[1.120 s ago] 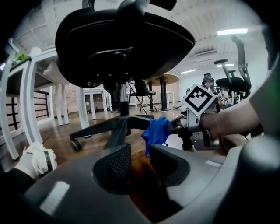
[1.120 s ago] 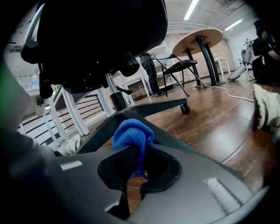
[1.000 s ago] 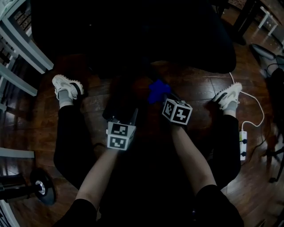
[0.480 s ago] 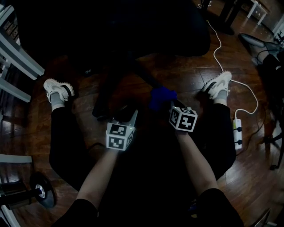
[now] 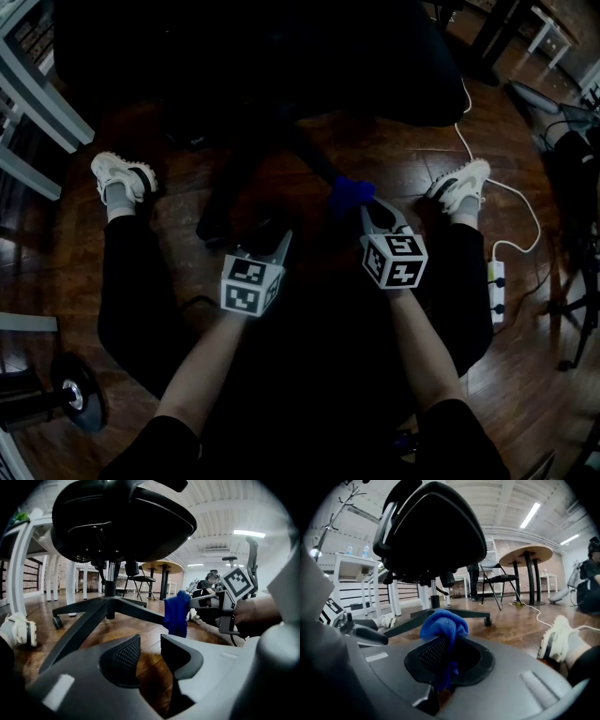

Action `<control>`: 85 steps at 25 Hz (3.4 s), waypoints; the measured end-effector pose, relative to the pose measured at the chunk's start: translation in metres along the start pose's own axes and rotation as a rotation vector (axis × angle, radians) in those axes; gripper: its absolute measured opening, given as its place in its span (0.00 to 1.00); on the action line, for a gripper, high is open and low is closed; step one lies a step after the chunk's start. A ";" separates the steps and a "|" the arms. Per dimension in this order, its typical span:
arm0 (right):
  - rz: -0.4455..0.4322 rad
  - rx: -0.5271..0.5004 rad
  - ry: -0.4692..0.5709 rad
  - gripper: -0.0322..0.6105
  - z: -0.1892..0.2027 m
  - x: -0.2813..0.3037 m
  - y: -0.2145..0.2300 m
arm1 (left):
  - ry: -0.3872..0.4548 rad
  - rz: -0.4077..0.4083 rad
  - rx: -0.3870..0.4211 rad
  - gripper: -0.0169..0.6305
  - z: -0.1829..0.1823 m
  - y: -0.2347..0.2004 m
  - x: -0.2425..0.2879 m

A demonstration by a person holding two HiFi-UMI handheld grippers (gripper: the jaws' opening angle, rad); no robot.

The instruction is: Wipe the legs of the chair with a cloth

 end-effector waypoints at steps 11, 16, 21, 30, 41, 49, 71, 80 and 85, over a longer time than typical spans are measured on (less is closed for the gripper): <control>0.026 -0.259 -0.013 0.11 -0.079 0.121 -0.026 | 0.001 0.001 -0.022 0.23 -0.006 -0.027 -0.014; 0.032 -0.432 -0.164 0.11 -0.051 0.158 -0.046 | -0.025 -0.007 -0.015 0.23 0.000 -0.029 -0.010; 0.049 -0.532 -0.201 0.11 -0.040 0.153 -0.042 | -0.046 -0.009 -0.004 0.23 0.004 -0.029 -0.004; 0.067 -0.519 -0.237 0.11 0.005 0.092 -0.013 | -0.059 -0.025 -0.011 0.23 0.003 -0.025 0.002; 0.057 -0.473 -0.293 0.11 0.038 0.043 0.010 | -0.063 -0.084 0.020 0.23 0.001 -0.021 0.001; 0.010 -0.364 -0.204 0.11 0.030 0.030 0.020 | -0.040 -0.313 0.119 0.24 -0.033 -0.087 -0.015; -0.322 0.212 -0.394 0.09 0.053 0.097 0.067 | -0.295 -0.395 0.156 0.27 -0.016 -0.159 0.028; -0.407 0.671 -0.286 0.09 0.064 0.076 0.072 | -0.274 -0.326 0.113 0.25 -0.011 -0.152 0.026; -0.381 0.748 -0.276 0.09 0.073 0.048 0.087 | -0.292 -0.247 0.127 0.24 -0.004 -0.130 0.033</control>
Point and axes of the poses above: the fingertips, and each gripper's own axes: x forward along the fingers, y to its right, z out of its underside, the point moved 5 cm from there along -x, backward along the fingers, and after that the axes turned 7 degrees about -x, right-handed, at the moved point
